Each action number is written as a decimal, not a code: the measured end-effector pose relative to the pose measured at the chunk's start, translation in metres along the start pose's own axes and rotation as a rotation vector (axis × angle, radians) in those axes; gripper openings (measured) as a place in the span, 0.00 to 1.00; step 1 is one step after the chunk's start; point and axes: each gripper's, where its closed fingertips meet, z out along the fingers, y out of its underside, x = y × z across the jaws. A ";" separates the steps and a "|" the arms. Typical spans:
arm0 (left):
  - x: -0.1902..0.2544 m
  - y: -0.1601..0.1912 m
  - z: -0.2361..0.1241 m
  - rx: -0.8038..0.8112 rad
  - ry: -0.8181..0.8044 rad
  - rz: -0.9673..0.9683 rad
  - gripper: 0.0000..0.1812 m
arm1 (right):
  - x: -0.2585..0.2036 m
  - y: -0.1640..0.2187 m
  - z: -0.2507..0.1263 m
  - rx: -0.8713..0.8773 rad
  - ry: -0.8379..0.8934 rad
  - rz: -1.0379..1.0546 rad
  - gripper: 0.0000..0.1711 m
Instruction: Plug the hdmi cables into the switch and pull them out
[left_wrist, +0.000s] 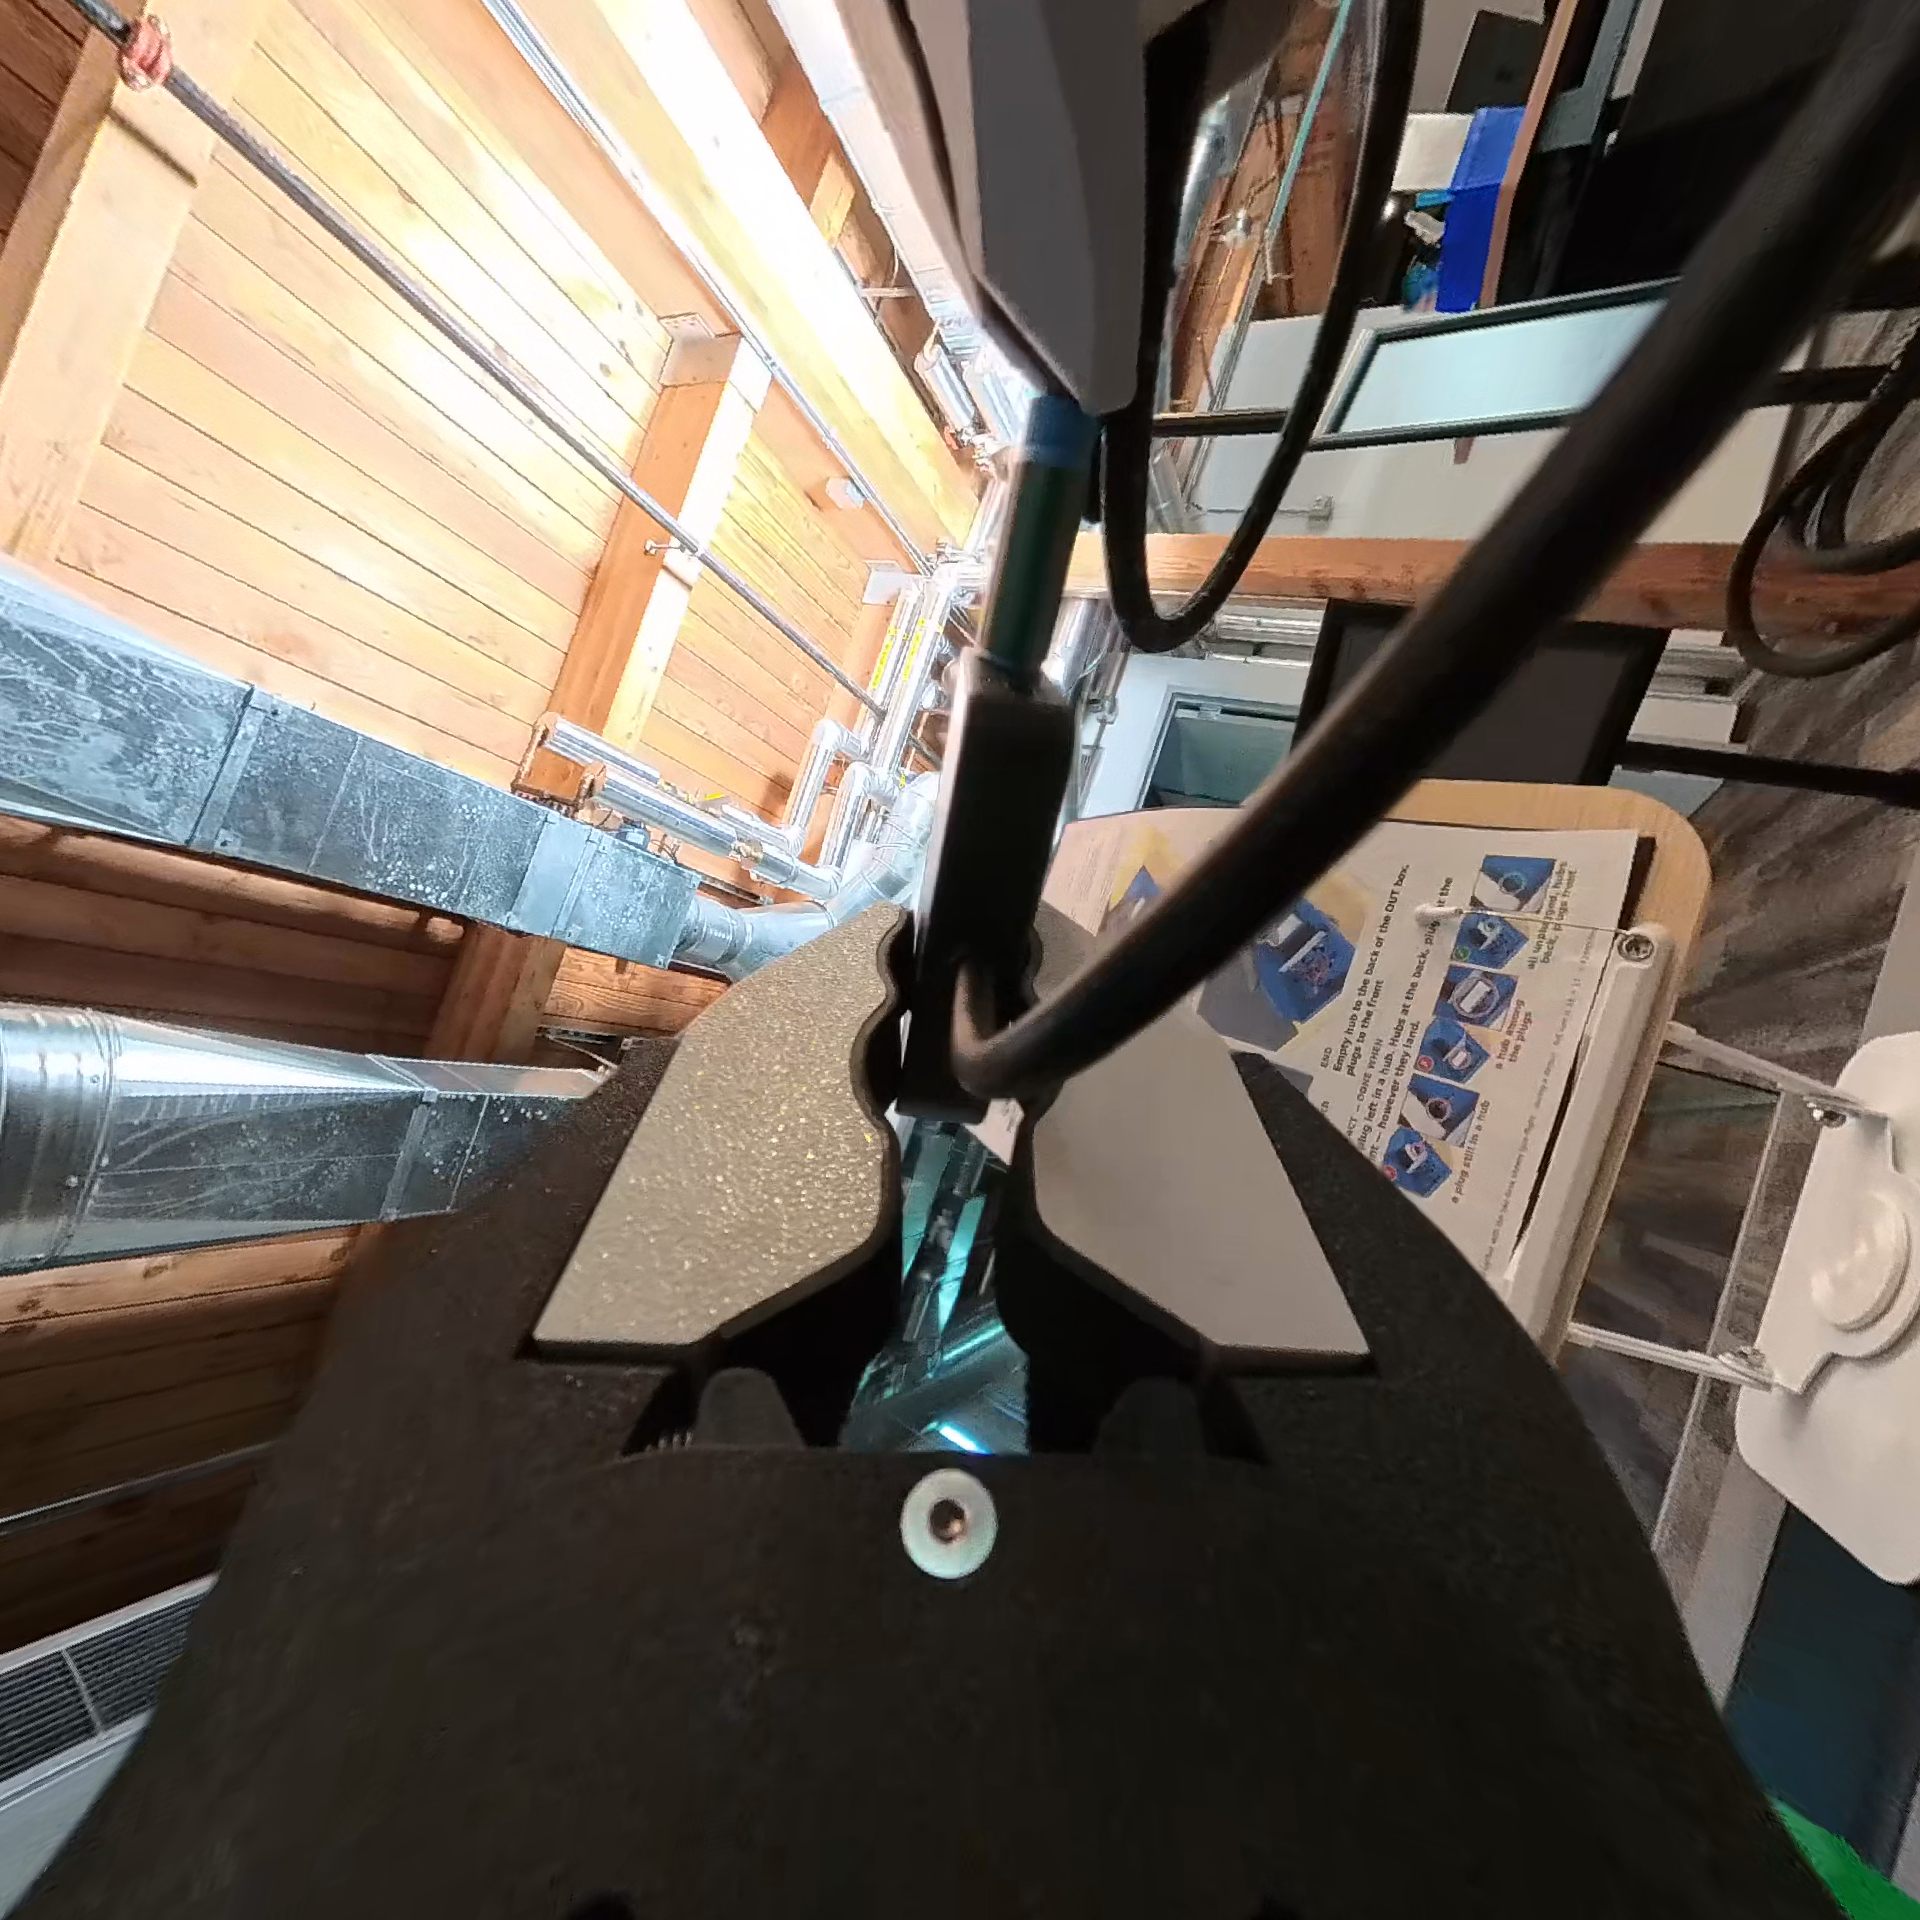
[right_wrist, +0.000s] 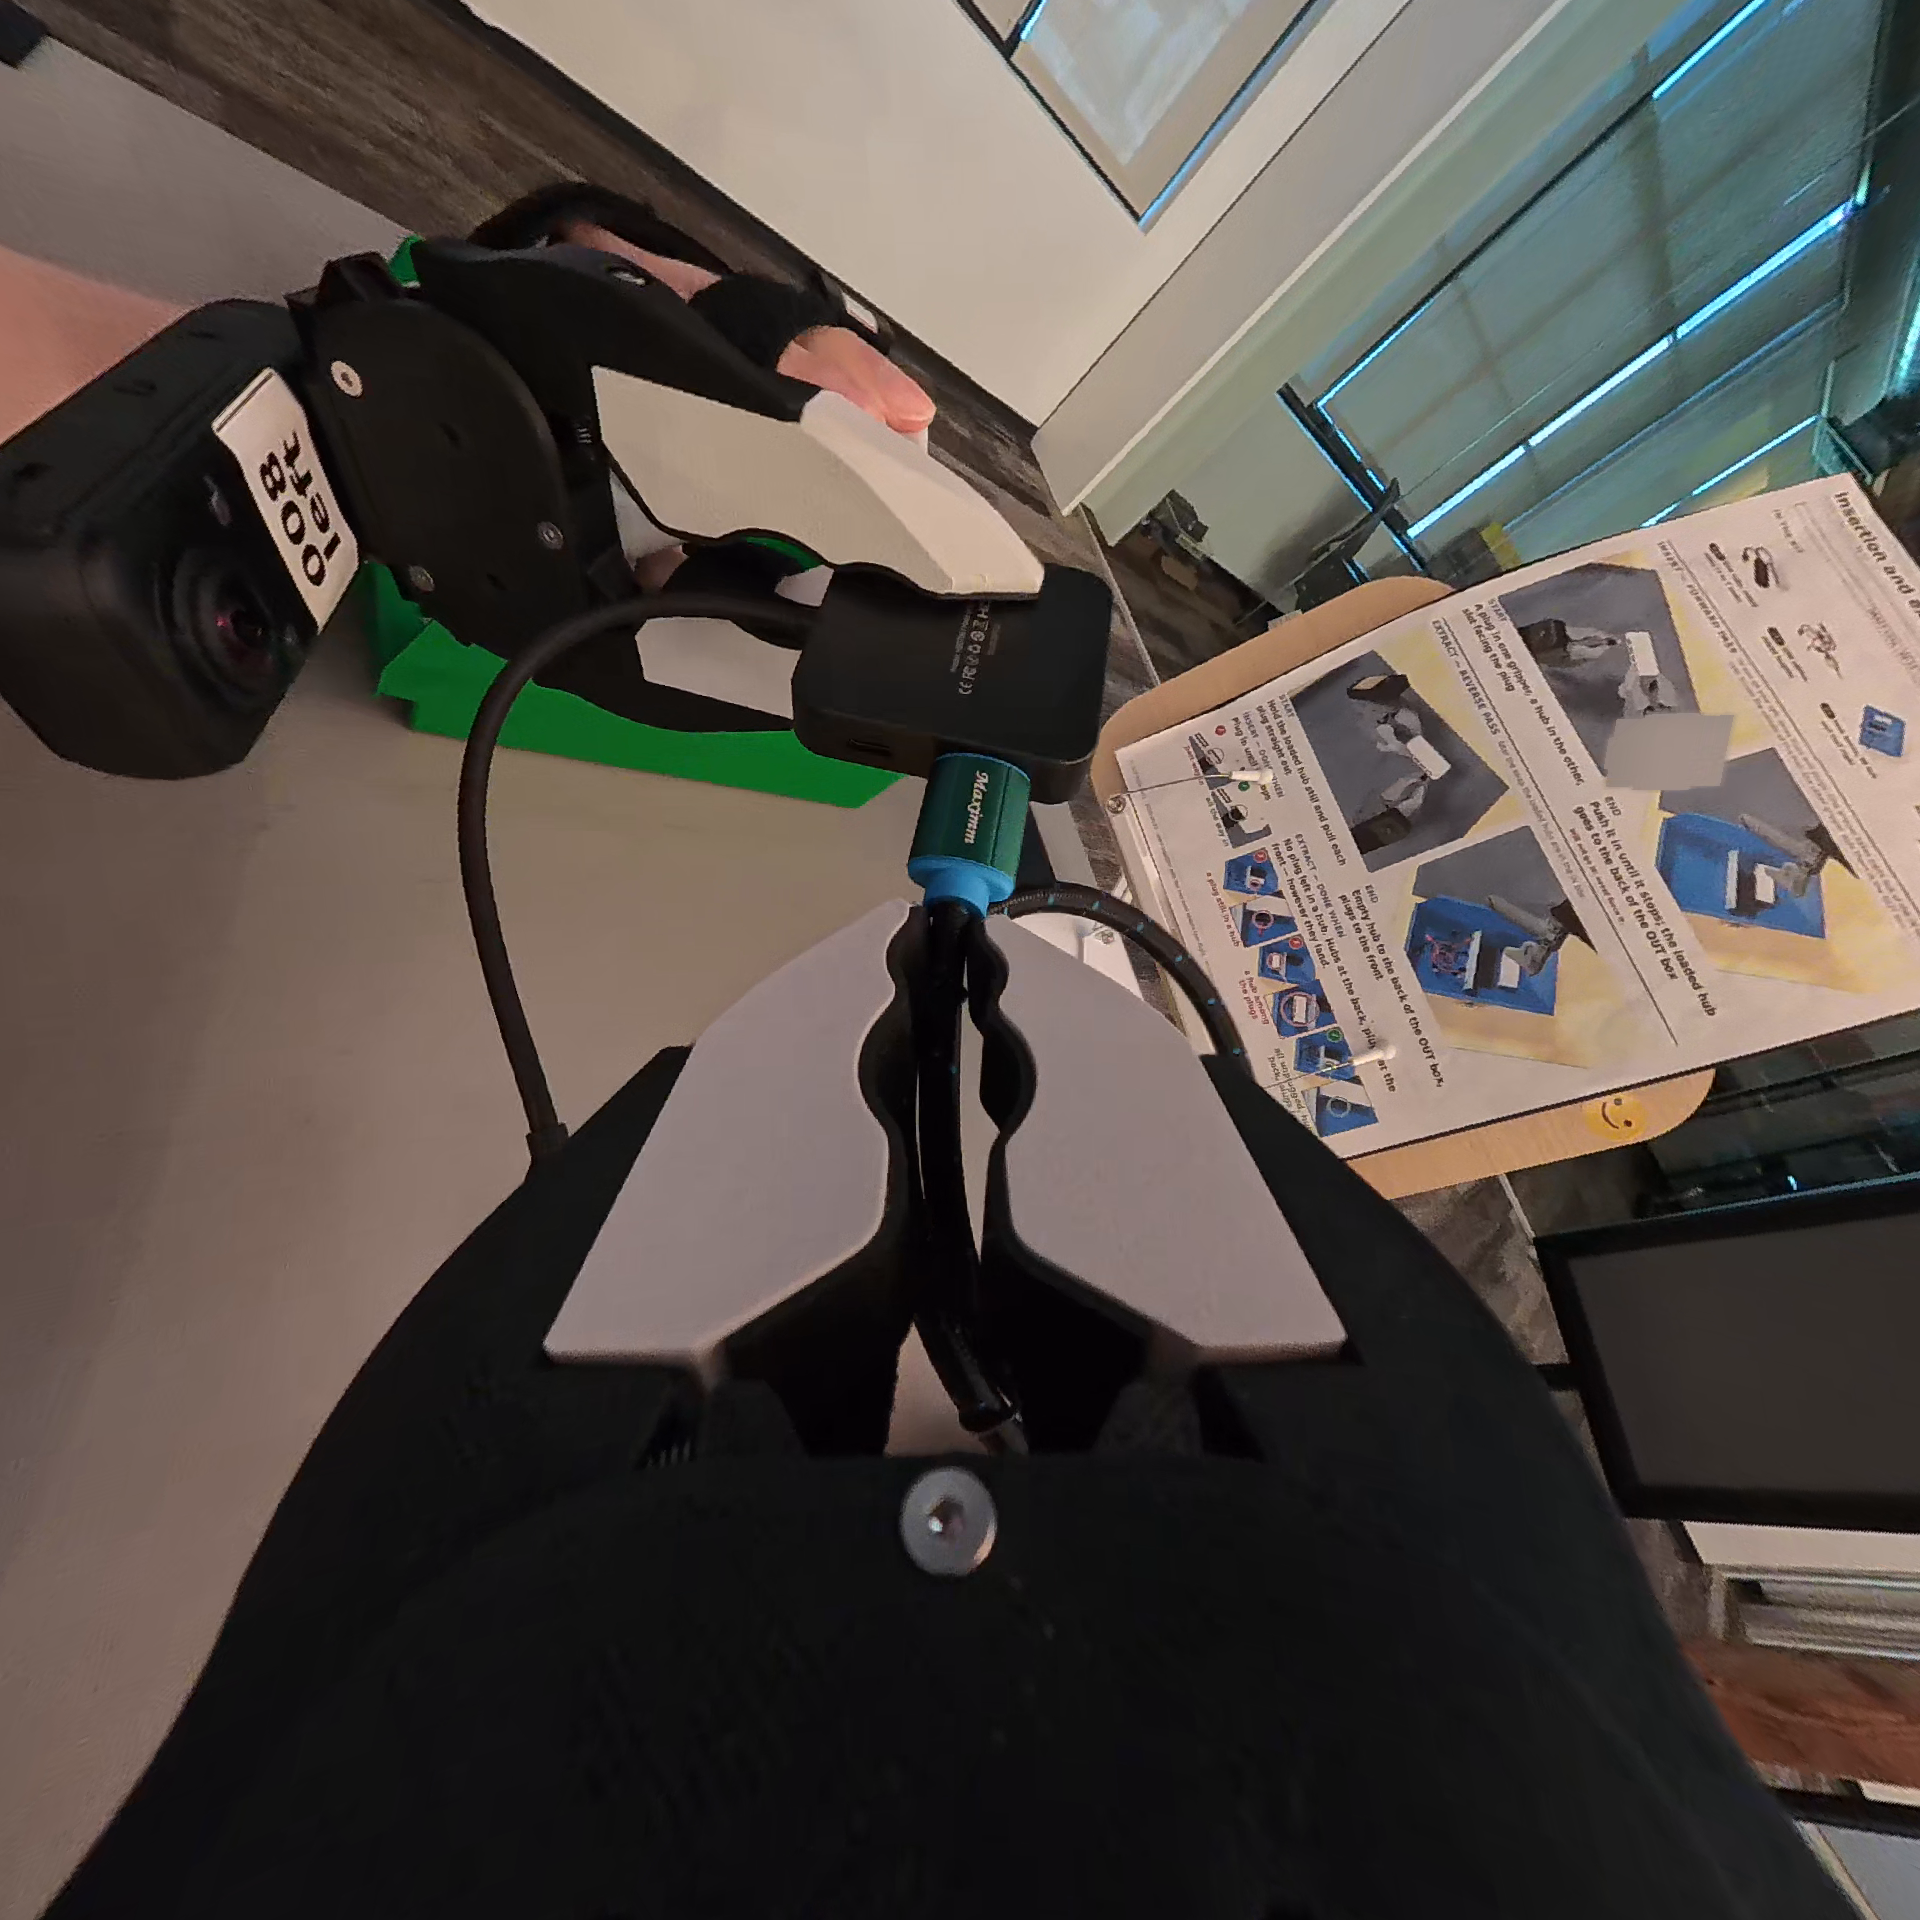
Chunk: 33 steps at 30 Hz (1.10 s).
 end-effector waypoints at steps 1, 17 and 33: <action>0.001 -0.001 -0.001 0.007 0.004 0.008 0.08 | -0.001 0.001 0.000 -0.001 -0.006 -0.005 0.04; -0.015 -0.006 0.001 -0.013 -0.082 0.103 0.10 | 0.008 -0.001 -0.004 0.045 0.025 -0.008 0.04; -0.004 -0.017 -0.005 0.053 -0.033 0.084 0.07 | -0.006 -0.004 -0.007 0.041 -0.038 -0.037 0.04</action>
